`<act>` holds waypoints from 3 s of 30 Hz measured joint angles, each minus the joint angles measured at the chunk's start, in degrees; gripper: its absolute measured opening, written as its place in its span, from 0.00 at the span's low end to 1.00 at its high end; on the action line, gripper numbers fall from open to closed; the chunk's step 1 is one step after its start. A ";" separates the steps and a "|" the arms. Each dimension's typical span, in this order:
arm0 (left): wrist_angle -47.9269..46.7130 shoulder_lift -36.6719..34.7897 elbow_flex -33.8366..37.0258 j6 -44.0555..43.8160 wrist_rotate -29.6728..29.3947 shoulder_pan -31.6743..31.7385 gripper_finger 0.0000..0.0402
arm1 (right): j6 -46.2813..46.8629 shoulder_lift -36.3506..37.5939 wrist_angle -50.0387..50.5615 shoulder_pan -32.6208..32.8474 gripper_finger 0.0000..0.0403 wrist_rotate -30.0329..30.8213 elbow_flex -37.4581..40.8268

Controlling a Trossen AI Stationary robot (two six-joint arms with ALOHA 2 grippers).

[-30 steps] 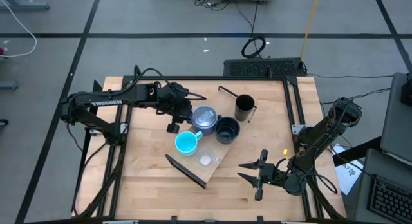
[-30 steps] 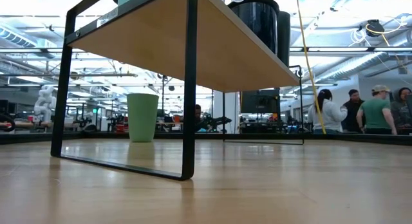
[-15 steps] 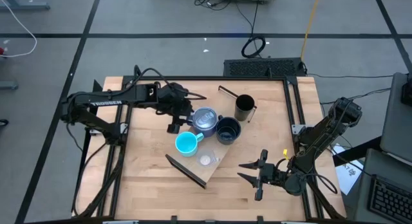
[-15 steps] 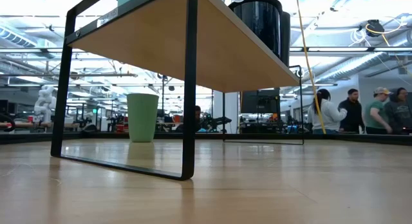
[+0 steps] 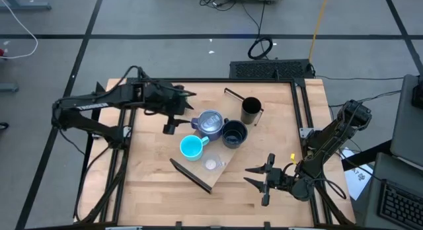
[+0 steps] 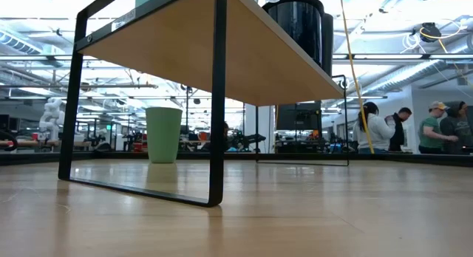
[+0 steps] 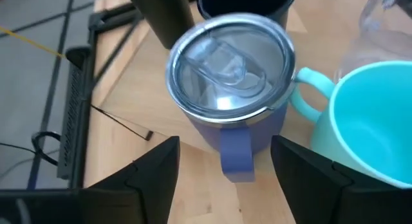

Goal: Stack small to large cups/mugs on shelf
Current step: Put the green cup on the shelf aligned with the black cup

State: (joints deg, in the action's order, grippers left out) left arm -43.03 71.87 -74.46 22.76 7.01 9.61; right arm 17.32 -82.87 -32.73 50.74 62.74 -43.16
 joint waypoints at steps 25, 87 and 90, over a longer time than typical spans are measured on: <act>-0.91 -16.33 -0.02 -8.42 -10.51 -0.37 0.52 | 1.40 0.00 -0.02 -0.02 0.32 0.02 -0.02; -23.86 5.97 -7.83 9.24 -9.92 9.44 0.52 | -0.17 0.02 2.40 -0.04 0.32 1.91 0.00; -22.96 5.77 -6.28 12.29 -9.97 10.11 0.52 | -0.07 0.02 2.58 0.00 0.32 1.73 0.00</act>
State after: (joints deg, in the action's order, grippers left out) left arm -65.99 77.65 -80.73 35.06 -2.96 19.71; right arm 17.26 -82.85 -30.15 50.74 64.47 -43.16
